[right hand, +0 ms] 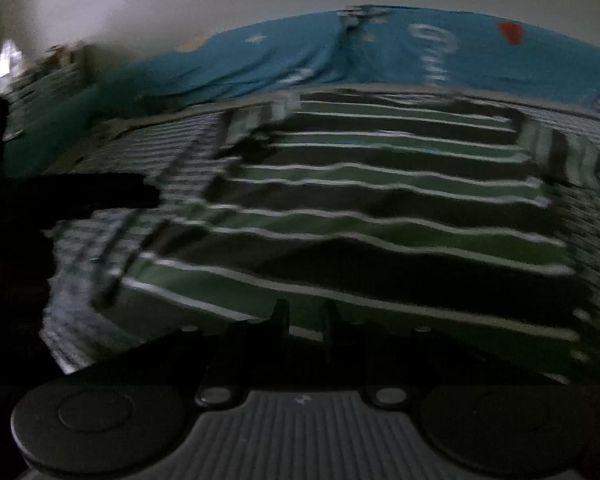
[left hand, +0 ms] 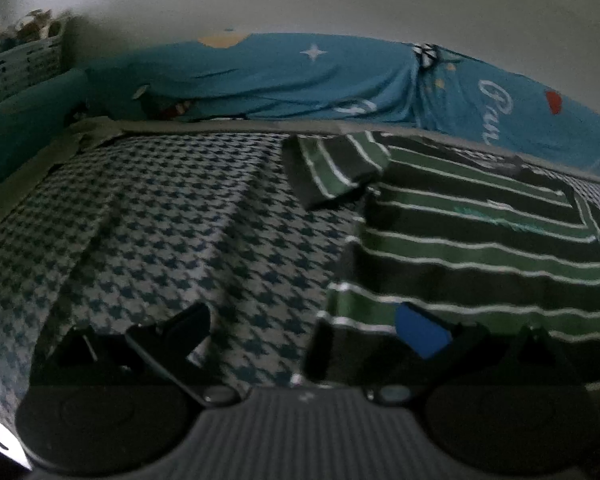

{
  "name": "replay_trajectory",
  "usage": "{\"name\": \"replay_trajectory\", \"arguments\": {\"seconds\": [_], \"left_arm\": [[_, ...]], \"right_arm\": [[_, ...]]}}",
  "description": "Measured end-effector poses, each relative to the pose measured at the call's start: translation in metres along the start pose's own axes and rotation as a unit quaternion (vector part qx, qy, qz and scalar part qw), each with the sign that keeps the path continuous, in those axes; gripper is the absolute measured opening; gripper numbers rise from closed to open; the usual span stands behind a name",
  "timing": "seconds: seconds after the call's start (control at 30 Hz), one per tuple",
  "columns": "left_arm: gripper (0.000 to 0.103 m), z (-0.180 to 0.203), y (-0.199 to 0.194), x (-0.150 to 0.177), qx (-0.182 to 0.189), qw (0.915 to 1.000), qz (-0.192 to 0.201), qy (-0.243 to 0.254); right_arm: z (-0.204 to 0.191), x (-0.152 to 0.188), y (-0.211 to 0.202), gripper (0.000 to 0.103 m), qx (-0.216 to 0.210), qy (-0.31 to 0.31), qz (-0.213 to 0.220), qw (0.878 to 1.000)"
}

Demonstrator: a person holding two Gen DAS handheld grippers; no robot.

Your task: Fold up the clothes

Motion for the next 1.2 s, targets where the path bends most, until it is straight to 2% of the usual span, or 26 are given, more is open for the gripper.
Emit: {"name": "replay_trajectory", "arguments": {"seconds": [0.2, 0.33, 0.6, 0.73, 0.83, 1.03, 1.1, 1.17, 1.2], "left_arm": [[0.103, 0.017, 0.007, 0.007, 0.010, 0.9996, -0.009, 0.024], [0.103, 0.028, 0.011, 0.010, 0.017, 0.9990, -0.014, 0.038], [0.103, 0.041, 0.018, 0.014, 0.025, 0.9981, -0.020, 0.052], [0.103, 0.043, 0.022, 0.015, 0.025, 0.9978, -0.023, 0.056], [0.103, 0.044, 0.024, 0.016, 0.025, 0.9978, -0.025, 0.057], [0.103, 0.042, 0.026, 0.017, 0.022, 0.9977, -0.030, 0.057], [0.103, 0.042, 0.028, 0.017, 0.020, 0.9976, -0.033, 0.058], [0.103, 0.042, 0.030, 0.018, 0.017, 0.9975, -0.037, 0.058], [0.103, 0.042, 0.030, 0.019, 0.016, 0.9974, -0.038, 0.059]], "right_arm": [[0.055, 0.009, -0.020, 0.020, 0.071, 0.061, -0.001, 0.996], [0.083, 0.017, -0.032, 0.024, 0.113, 0.086, -0.003, 0.990], [0.110, 0.029, -0.039, 0.026, 0.141, 0.116, -0.018, 0.983], [0.119, 0.034, -0.035, 0.035, 0.153, 0.141, -0.028, 0.978], [0.121, 0.036, -0.032, 0.037, 0.159, 0.151, -0.040, 0.975], [0.121, 0.044, -0.023, 0.039, 0.150, 0.165, -0.060, 0.973], [0.122, 0.045, -0.023, 0.035, 0.144, 0.169, -0.060, 0.973], [0.120, 0.045, -0.023, 0.017, 0.139, 0.165, -0.059, 0.975], [0.118, 0.045, -0.024, 0.013, 0.142, 0.158, -0.059, 0.975]]}}
Point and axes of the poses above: each gripper's, at about its wrist camera, not at the fingertips, and y roughly the way its jaws point, z to its right, x to its underside, the point moved 3 cm from there along y, roughly the way its jaws point, and after that the axes turned 8 degrees about x, right-handed, at the moved point
